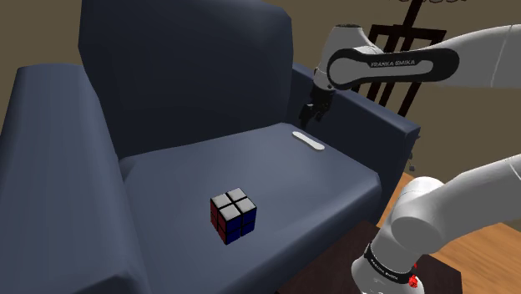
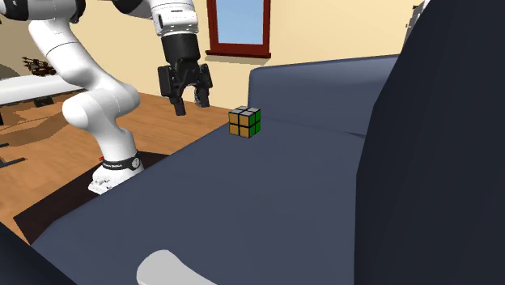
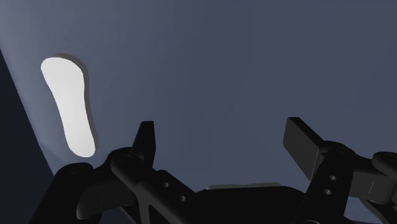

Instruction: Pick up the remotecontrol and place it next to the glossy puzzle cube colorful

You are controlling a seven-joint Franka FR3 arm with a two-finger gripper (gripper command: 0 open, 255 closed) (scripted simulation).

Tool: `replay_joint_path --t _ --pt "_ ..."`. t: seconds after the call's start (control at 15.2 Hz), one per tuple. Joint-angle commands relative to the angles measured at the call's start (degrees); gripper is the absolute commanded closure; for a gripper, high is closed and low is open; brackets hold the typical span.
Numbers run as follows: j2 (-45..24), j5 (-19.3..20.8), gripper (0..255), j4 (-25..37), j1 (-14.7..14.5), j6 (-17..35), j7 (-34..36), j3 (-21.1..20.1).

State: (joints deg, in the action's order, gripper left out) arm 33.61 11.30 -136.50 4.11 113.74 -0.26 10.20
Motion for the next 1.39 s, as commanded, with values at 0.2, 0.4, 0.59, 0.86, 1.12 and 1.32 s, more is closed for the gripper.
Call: replay_joint_path --t 0.2,0.4,0.59,0.86,1.12,1.32 --pt "-7.92 -0.07 0 1.98 1.16 6.15 -4.20 5.33" --pt "-13.10 -1.05 0 3.84 1.57 9.45 -7.09 8.49" --pt "-18.70 -2.96 0 6.25 1.85 12.43 -10.39 11.56" --pt "-26.79 -7.18 0 10.36 2.28 15.70 -15.59 15.25" --pt "-35.55 -13.26 0 15.52 3.63 17.85 -21.61 17.75" --pt "-42.38 -18.40 0 20.15 5.60 18.55 -26.17 18.52"
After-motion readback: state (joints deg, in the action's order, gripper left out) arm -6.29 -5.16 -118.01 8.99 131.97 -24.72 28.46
